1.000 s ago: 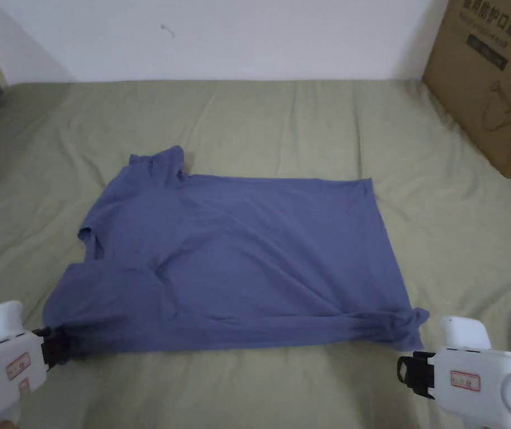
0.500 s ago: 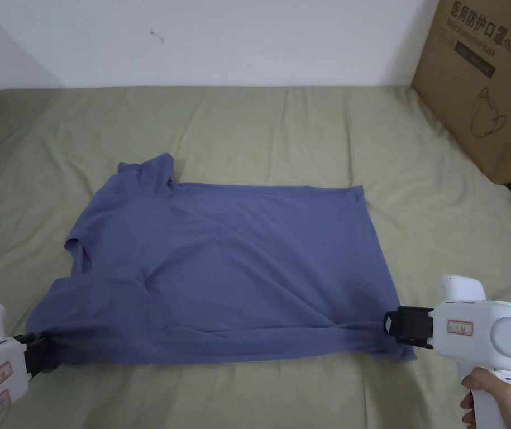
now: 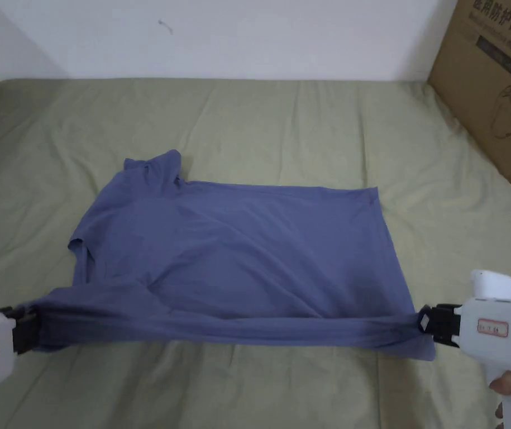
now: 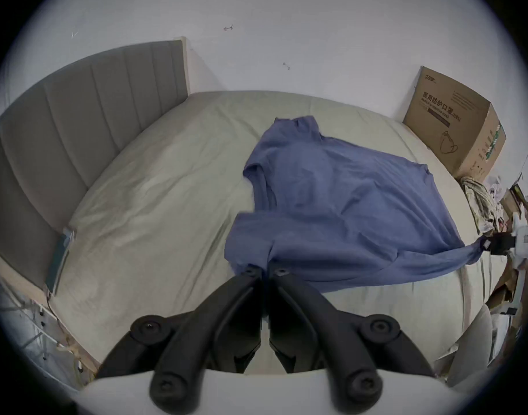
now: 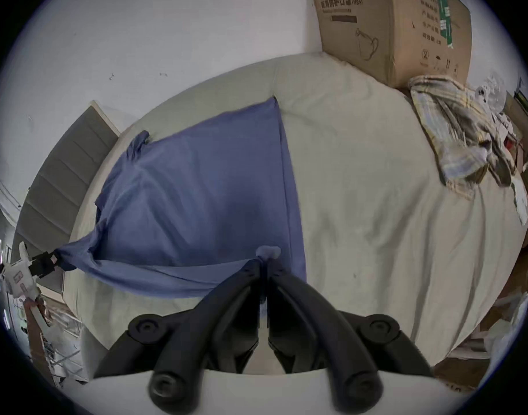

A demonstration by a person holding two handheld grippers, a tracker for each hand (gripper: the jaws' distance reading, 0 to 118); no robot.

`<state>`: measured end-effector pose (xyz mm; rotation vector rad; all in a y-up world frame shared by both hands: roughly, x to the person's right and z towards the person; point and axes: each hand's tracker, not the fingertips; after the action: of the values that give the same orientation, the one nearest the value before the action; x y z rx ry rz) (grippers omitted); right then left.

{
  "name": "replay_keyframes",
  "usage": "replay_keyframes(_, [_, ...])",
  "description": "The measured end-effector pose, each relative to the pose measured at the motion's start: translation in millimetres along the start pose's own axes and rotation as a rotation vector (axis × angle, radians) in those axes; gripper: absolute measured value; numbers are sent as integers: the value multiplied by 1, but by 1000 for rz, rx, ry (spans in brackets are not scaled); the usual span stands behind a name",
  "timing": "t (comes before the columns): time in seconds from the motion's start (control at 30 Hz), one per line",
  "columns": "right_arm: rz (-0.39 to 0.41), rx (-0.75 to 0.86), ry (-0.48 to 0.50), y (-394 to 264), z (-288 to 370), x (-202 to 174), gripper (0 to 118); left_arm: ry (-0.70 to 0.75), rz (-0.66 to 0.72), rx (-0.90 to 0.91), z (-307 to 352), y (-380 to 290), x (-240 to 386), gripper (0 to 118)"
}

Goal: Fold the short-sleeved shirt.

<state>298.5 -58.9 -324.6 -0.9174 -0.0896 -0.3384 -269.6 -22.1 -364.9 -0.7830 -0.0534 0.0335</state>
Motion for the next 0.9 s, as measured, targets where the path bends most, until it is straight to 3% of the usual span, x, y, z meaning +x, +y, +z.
replay_keyframes(0.2, [-2,-30,-46,53,-50,-11,4,32,-123,-41,-60,60,19,2])
replay_keyframes(0.37, [11,-99,-91,68,-95,-16,4,44,-181,-138,-126,72,20,2])
replay_keyframes(0.4, [16,-106,-102,68,-102,-17,4,48,-179,-146,-136,70,18,7])
replay_keyframes(0.43, [19,-118,-124,67,-107,-19,8,64,-164,-171,-143,64,14,18])
replay_keyframes(0.47, [49,-115,-166,65,-108,-20,21,76,-149,-182,-145,61,12,39])
replay_keyframes(0.5, [75,-106,-206,63,-107,-22,46,63,-140,-180,-146,58,8,78])
replay_keyframes(0.53, [99,-97,-221,61,-103,-24,62,52,-126,-188,-145,53,4,104])
replay_keyframes(0.57, [113,-81,-210,59,-99,-24,67,39,-118,-177,-140,49,2,113])
replay_keyframes(0.67, [108,-69,-175,60,-90,-17,65,55,-115,-154,-119,50,-3,110])
replay_keyframes(0.83, [32,7,-113,48,-53,-10,64,-12,-50,-74,-64,48,-11,104])
replay_keyframes(0.87, [29,7,-108,44,-44,-13,62,-18,-47,-68,-55,44,-11,93])
replay_keyframes(0.9, [29,7,-99,37,-37,-13,51,-29,-44,-53,-45,37,-11,64])
